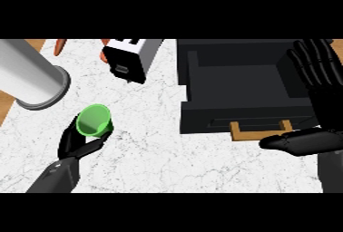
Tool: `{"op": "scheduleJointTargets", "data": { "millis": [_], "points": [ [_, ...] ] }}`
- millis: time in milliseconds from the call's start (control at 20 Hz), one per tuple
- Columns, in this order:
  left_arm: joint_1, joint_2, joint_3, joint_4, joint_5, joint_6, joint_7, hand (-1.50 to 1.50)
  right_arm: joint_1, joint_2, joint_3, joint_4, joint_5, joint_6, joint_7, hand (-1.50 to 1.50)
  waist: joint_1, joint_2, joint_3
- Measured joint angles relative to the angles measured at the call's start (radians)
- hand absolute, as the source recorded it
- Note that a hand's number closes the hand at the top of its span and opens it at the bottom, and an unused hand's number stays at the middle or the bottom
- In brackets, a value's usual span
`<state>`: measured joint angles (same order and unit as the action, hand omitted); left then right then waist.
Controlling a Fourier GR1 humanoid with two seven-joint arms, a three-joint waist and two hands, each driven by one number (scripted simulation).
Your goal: Pick up the cup, place it into the drawer and close the drawer
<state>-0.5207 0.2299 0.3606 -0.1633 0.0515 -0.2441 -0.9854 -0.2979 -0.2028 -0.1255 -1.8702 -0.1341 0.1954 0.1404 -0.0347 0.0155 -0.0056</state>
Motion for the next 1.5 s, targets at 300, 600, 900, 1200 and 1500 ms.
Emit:
{"op": "scheduleJointTargets", "data": {
  "millis": [300, 600, 900, 1200, 1500],
  "points": [
    [-0.018, -0.022, 0.012, -0.055, -0.012, 0.174, -0.08, 1.5, -0.005, -0.001, -0.004, 0.023, 0.011, -0.004, -0.01, -1.5, 0.0, 0.001, 0.001],
    [-0.032, -0.041, 0.035, -0.101, 0.014, 0.161, -0.121, 1.5, -0.003, 0.002, -0.008, 0.024, 0.005, -0.004, -0.011, -1.5, 0.005, -0.003, 0.002],
    [-0.041, -0.067, 0.027, -0.141, 0.024, 0.128, -0.122, 1.5, 0.025, 0.005, -0.003, -0.005, 0.008, -0.006, 0.001, -1.5, 0.012, -0.008, 0.003],
    [-0.1, -0.107, -0.037, -0.239, 0.001, 0.107, -0.067, 1.5, 0.046, -0.006, -0.014, 0.004, 0.014, 0.004, -0.014, -1.5, 0.027, -0.015, 0.005],
    [-0.203, -0.161, -0.099, -0.395, -0.003, 0.114, 0.065, 1.5, 0.051, -0.015, -0.037, 0.017, 0.014, 0.004, -0.027, -1.5, 0.04, -0.022, 0.007]
  ]
}}
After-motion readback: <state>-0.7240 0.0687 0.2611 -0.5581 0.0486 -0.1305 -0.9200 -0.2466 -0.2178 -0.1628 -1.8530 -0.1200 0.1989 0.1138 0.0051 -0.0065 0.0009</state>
